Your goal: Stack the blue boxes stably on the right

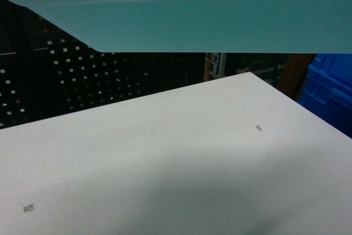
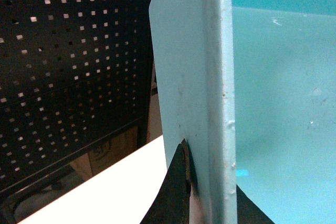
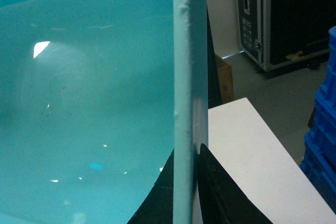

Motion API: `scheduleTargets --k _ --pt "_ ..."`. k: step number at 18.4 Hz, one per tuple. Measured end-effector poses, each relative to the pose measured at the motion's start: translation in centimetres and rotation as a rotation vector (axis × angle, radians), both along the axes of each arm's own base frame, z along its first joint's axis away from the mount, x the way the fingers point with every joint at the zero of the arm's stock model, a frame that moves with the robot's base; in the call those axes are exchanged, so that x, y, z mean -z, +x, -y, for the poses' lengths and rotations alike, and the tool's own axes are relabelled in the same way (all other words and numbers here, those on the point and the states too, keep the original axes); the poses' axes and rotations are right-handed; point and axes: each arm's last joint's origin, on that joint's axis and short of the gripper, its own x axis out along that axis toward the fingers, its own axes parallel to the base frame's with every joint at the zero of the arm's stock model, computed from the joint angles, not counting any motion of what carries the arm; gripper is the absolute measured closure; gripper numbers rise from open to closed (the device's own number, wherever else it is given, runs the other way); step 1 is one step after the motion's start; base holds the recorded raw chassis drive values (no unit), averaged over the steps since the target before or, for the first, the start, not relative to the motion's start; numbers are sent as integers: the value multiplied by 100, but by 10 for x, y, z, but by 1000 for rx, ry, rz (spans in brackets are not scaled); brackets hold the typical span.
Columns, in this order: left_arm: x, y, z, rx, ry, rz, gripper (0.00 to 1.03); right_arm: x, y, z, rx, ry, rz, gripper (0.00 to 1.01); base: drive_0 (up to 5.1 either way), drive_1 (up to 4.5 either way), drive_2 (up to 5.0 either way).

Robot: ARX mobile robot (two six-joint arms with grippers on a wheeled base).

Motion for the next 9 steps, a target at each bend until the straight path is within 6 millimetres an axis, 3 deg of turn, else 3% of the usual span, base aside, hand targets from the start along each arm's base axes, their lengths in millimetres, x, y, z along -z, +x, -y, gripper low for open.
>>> scheduleTargets --k 9 --pt "0 0 0 0 0 0 100 0 0 0 0 2 -1 94 -159 -159 -159"
